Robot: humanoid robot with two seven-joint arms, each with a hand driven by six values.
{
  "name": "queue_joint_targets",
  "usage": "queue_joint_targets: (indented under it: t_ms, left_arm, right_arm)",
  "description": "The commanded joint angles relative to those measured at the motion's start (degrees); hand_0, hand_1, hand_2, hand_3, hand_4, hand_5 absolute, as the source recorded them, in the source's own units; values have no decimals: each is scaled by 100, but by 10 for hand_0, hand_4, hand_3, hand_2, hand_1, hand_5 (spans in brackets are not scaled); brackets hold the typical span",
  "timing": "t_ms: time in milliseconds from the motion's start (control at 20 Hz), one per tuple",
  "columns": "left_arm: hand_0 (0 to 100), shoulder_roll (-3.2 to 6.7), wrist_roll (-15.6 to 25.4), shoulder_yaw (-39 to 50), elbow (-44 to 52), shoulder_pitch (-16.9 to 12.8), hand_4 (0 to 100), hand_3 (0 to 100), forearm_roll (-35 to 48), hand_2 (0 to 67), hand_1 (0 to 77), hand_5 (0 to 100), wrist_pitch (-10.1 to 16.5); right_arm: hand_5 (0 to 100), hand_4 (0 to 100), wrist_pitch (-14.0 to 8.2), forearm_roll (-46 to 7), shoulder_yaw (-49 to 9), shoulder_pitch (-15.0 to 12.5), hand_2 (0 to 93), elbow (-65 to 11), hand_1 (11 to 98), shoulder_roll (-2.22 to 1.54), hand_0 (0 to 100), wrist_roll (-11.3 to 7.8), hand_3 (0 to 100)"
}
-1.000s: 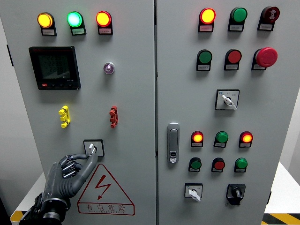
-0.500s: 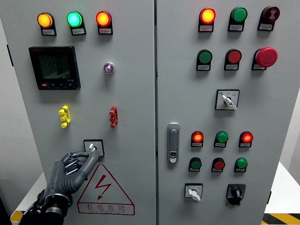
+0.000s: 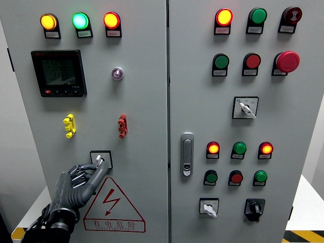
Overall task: Turn on light switch 1
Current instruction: 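Pinch the white switch lever with the left hand fingers, then twist the switch lever clockwise with the left hand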
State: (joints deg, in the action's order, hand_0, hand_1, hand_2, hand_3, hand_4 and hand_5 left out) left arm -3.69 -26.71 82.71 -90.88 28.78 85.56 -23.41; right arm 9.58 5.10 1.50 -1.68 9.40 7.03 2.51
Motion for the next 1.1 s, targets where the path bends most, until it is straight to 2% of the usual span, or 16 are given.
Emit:
queue_joint_targets:
  t_ms: [0,1050]
  left_arm:
    - [0,0,-10,0,0,5,985,875,5,499,614,739,-49]
    - [0,0,-449,-18,-9,145,996,886,40,502,592,748,-199]
  right_arm:
    - [146,230,0,0,0,1,0,0,226,0,0,4,110]
    - [146,230,0,0,0,-8,0,0,226,0,0,-5,111]
